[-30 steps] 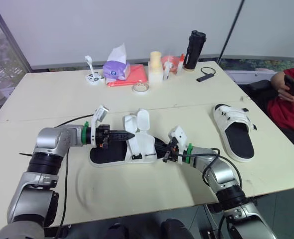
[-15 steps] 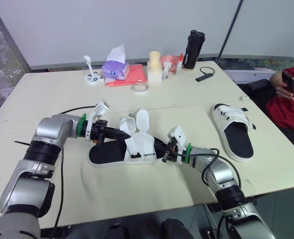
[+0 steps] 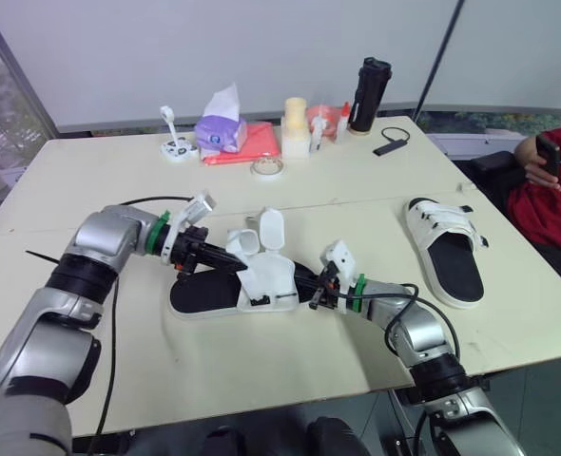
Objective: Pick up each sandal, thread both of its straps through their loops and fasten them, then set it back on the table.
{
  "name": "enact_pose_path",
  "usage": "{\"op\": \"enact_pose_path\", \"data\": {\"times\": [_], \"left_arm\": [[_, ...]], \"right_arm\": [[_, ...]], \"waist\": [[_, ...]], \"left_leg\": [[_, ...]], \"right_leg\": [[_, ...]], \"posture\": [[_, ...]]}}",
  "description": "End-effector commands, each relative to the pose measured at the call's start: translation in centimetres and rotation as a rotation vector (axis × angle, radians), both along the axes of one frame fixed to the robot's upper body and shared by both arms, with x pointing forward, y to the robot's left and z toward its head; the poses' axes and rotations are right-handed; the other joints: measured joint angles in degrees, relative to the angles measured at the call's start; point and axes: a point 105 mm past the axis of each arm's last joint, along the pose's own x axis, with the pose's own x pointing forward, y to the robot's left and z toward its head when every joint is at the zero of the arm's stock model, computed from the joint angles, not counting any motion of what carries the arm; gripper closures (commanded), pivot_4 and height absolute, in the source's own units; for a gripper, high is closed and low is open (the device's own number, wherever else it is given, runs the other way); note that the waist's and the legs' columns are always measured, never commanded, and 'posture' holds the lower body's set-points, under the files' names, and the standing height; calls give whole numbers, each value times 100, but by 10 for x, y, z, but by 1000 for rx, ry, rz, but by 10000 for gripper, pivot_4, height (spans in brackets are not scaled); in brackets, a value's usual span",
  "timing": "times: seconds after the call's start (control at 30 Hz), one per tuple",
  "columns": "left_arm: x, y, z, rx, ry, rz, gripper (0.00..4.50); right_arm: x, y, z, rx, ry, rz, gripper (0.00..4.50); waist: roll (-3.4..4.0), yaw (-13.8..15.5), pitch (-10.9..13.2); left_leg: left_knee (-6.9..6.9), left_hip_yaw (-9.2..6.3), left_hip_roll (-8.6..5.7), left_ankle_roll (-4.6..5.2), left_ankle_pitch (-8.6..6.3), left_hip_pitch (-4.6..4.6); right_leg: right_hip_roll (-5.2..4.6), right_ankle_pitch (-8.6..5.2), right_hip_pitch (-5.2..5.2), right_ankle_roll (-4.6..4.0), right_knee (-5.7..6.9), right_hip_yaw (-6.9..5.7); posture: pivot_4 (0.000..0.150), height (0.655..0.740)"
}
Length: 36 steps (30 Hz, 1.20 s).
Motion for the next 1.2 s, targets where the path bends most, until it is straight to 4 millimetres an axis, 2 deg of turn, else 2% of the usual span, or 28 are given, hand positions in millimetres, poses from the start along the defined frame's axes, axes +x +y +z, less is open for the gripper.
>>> {"op": "enact_pose_path", "data": {"times": [0.03,0.2,0.5,0.7,0.83,0.93,1.07,1.2], "left_arm": [[-1,-11,3,22,-56,-71,44264],[1,-15,-5,77,-90,-111,44264],[9,-31,-2,-3,-112,-91,44264],[4,-31,-7,27,-121,-122,44264],[9,-22,-10,156,-292,-171,44264],[8,-19,-6,170,-332,-191,44264],[7,-9,-12,260,-398,-229,44264],[12,-18,1,211,-456,-223,44264]], "right_arm": [[-2,-4,-24,-45,83,-44,45000],[-3,-4,-25,-42,86,-48,45000],[-4,-3,-26,-34,89,-59,45000],[-4,-3,-26,-33,89,-60,45000],[-3,-2,-25,-31,91,-59,45000],[-4,-2,-25,-30,91,-59,45000],[-4,-1,-26,-28,92,-58,45000],[-4,1,-26,-25,93,-55,45000]], "waist": [[0,-3,0],[0,-6,0],[0,23,0],[0,5,0],[0,7,0],[0,-2,0],[1,-15,-1],[1,-6,-1]], "left_leg": [[0,0,0,0,0,0],[-1,-1,0,0,0,0],[2,0,-4,0,0,-1],[0,-2,-4,0,0,-1],[0,-2,-4,0,0,-1],[-1,-2,-4,0,0,-1],[-3,-2,-3,0,0,-1],[-2,0,-3,1,0,-1]], "right_leg": [[0,0,0,0,0,0],[1,0,0,0,0,0],[-1,0,0,1,0,0],[0,0,0,1,0,0],[-1,0,0,1,0,0],[0,0,0,1,0,0],[0,0,-1,1,0,1],[-1,0,-1,1,0,0]], "posture": [[1500,7400],[1500,7400],[1500,7400],[1500,7400],[1500,7400],[1500,7400],[1500,7400],[1500,7400]]}}
